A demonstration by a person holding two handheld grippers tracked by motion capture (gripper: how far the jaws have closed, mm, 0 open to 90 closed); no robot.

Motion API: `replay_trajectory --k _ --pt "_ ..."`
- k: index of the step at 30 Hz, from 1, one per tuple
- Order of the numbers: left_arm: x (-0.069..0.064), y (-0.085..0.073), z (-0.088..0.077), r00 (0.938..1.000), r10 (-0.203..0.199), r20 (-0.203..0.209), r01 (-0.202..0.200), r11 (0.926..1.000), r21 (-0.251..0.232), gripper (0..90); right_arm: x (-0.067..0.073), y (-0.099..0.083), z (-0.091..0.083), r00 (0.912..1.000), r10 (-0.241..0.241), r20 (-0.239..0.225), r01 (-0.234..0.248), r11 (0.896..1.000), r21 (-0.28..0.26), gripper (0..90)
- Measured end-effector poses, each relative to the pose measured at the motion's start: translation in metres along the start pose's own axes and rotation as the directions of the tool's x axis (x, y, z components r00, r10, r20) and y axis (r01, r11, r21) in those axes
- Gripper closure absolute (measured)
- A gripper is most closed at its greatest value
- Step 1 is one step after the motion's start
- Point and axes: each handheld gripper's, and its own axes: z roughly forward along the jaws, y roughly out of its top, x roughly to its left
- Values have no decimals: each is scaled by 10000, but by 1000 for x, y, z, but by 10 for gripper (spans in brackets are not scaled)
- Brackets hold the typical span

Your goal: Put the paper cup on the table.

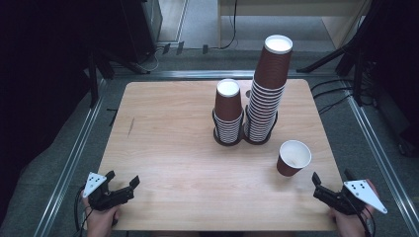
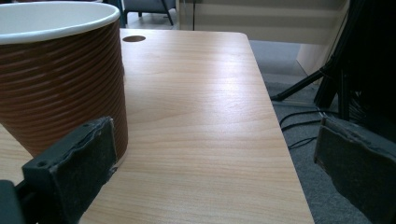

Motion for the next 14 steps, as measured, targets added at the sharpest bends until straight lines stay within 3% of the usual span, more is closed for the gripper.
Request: replay_trajectory --k 14 --pt "0 0 1 10000 9 -3 -9 10000 37 0 1 0 1 10000 -58 12 58 10000 58 0"
